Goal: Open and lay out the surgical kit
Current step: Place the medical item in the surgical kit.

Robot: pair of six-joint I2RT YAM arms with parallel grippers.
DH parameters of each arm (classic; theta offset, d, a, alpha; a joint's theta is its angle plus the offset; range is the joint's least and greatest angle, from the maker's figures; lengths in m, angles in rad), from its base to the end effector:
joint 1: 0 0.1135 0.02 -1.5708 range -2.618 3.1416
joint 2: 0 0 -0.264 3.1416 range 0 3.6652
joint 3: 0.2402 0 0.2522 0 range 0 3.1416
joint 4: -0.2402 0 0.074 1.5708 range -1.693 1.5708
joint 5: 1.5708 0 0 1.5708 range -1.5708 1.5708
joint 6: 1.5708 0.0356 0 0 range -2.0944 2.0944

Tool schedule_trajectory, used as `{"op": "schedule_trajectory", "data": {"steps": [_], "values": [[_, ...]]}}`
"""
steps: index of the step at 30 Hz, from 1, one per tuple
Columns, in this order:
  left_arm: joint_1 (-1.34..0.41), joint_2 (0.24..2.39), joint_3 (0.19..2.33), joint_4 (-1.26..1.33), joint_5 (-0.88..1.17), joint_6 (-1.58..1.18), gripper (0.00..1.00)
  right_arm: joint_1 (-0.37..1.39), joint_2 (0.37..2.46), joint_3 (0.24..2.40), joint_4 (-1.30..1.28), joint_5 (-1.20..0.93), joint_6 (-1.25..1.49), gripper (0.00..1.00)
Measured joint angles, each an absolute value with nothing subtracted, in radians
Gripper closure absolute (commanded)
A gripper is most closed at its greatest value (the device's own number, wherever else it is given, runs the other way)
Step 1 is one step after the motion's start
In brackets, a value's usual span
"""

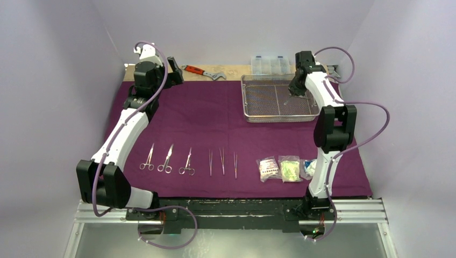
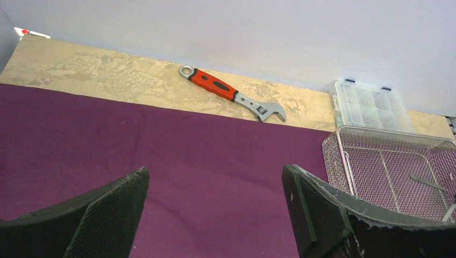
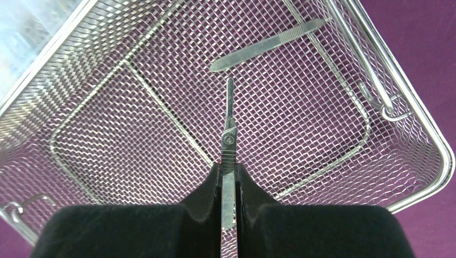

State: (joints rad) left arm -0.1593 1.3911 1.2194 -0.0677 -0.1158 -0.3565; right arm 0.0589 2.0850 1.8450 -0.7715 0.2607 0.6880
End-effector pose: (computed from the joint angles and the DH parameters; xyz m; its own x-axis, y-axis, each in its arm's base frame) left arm 0.3271 -0.0484 0.3646 -0.2357 -0.3132 -0.9200 -0.0379 0.9489 -0.3134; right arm 0.4593 0.0179 0.2515 -0.6031 0.5790 -0.5486 0.5988 0.7830 0.1681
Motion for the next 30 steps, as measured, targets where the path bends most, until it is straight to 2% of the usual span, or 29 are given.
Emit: {"op": "schedule_trajectory", "data": {"steps": [8, 15, 20, 30], "values": [[-0.159, 1.396, 1.219, -0.068, -0.107, -0.358, 0.08, 0.118, 2.073, 1.863, -0.732, 0.258, 0.641, 0.87], [-0.159, 1.402, 1.215, -0.068, -0.108, -0.366, 0.08, 0.276, 2.075, 2.025, -0.716, 0.23, 0.59, 0.87], [-0.159, 1.407, 1.213, -0.07, -0.109, -0.366, 0.08, 0.392, 2.079, 2.064, -0.697, 0.182, 0.586, 0.87], [-0.159, 1.411, 1.212, -0.085, -0.127, -0.375, 0.08, 0.564, 2.22, 2.066, -0.682, 0.081, 0.601, 0.86]]}}
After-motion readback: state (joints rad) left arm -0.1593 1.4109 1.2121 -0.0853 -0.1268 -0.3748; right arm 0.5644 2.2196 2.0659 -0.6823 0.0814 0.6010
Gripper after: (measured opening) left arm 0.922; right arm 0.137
